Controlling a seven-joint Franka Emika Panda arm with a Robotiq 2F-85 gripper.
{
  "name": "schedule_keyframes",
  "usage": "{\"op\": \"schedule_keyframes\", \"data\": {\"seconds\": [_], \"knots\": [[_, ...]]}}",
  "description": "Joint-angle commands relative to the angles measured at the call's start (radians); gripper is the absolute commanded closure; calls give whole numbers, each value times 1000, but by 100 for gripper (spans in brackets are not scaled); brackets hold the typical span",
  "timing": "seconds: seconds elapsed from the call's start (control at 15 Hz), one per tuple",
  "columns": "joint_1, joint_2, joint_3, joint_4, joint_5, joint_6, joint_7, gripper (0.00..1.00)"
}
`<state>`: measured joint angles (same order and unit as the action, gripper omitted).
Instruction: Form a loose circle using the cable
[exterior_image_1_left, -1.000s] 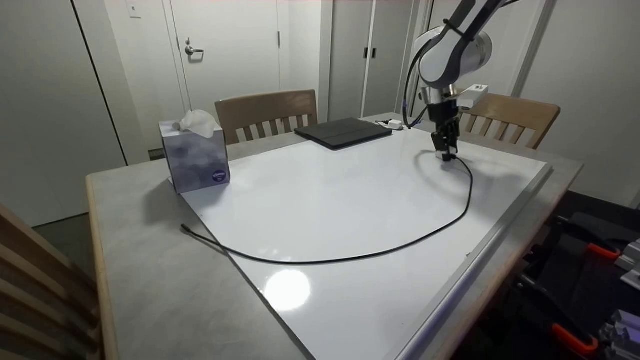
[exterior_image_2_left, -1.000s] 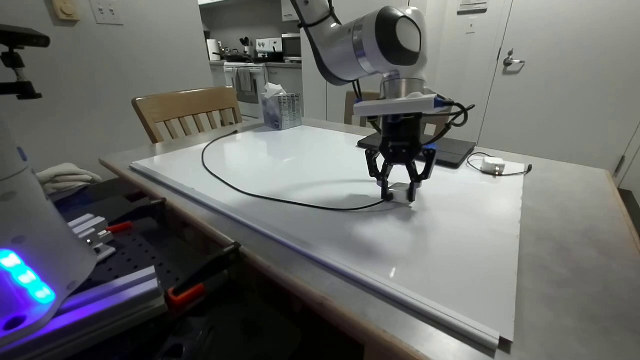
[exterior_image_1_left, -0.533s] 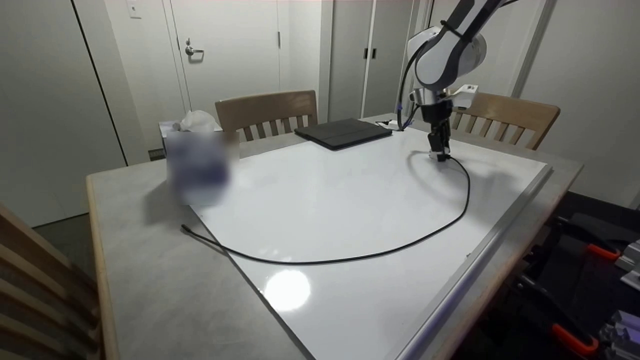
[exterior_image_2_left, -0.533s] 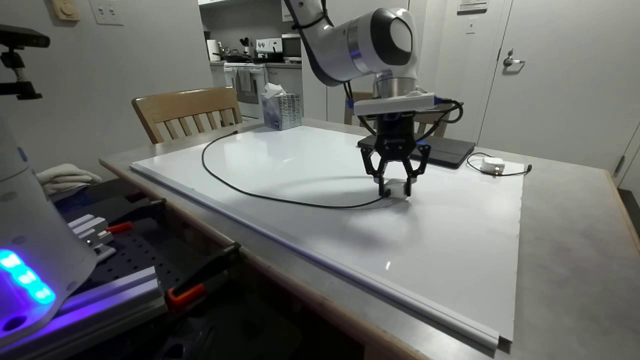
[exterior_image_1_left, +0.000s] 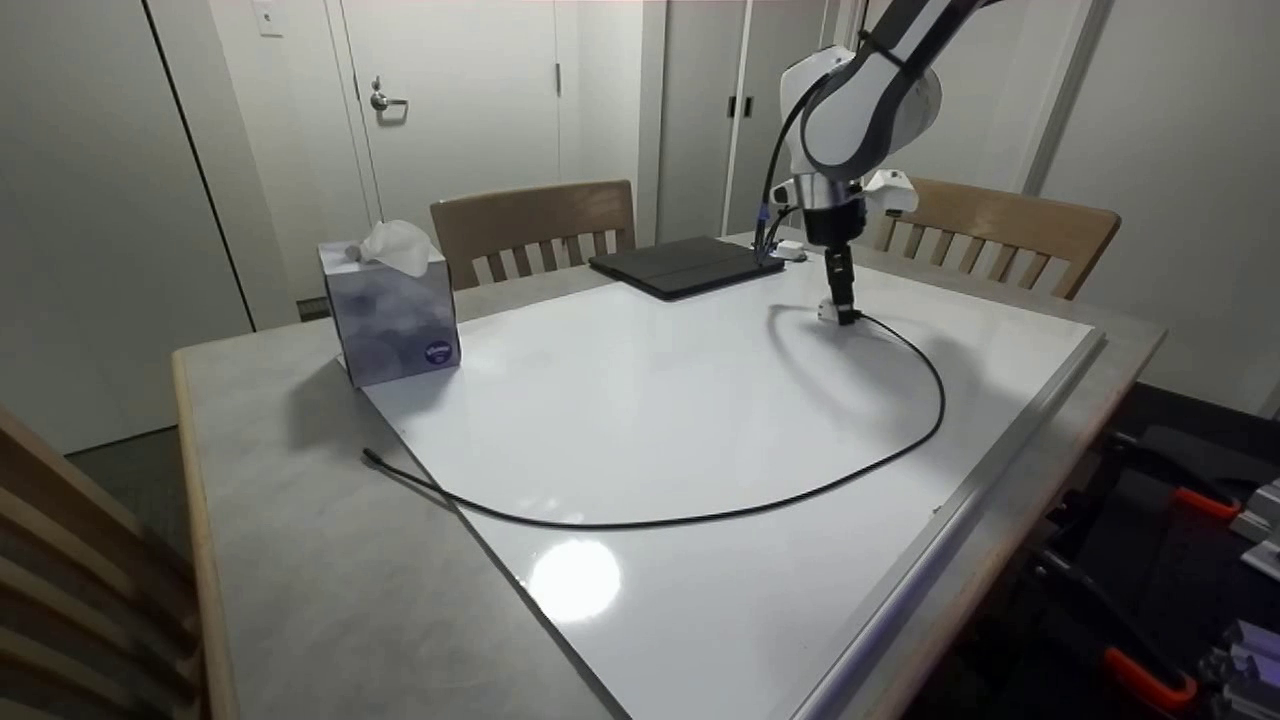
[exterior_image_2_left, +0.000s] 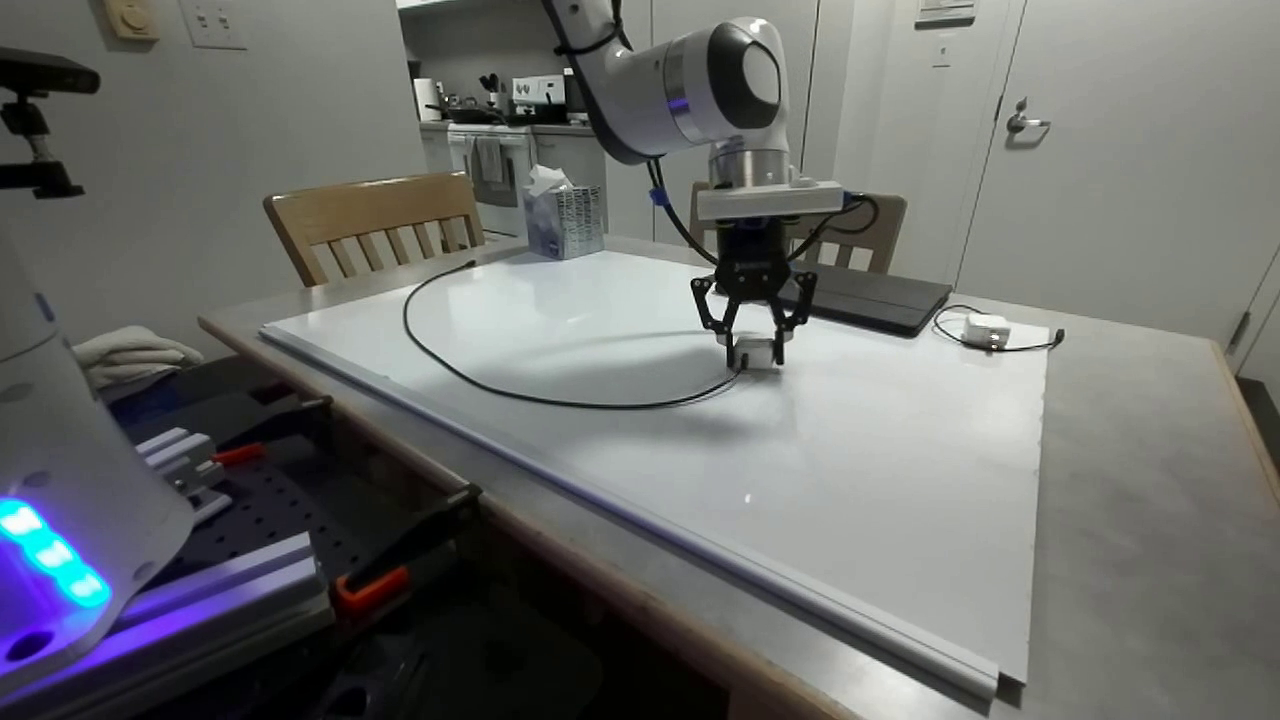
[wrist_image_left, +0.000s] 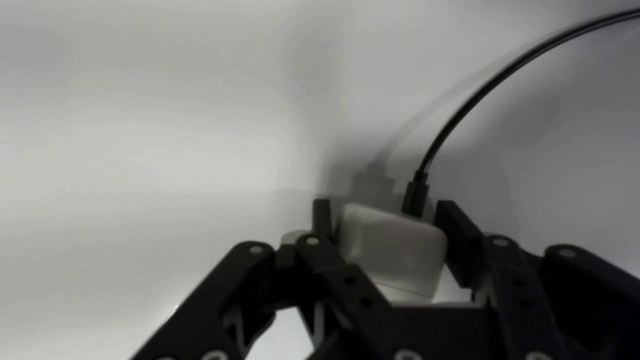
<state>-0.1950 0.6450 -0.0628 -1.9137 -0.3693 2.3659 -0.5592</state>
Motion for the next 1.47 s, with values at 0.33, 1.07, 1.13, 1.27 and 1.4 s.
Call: {"op": "schedule_keyframes", "data": {"seconds": [0.33, 1.07, 1.13, 1.27, 1.4], "knots": [[62, -22, 19, -42, -115, 22, -91, 71], [175, -4, 109, -44, -219, 50, -397, 71], [176, -6, 108, -47, -235, 62, -430, 71], [186, -2, 95, -11, -211, 13, -396, 46], [185, -3, 95, -14, -217, 19, -415, 46]]}}
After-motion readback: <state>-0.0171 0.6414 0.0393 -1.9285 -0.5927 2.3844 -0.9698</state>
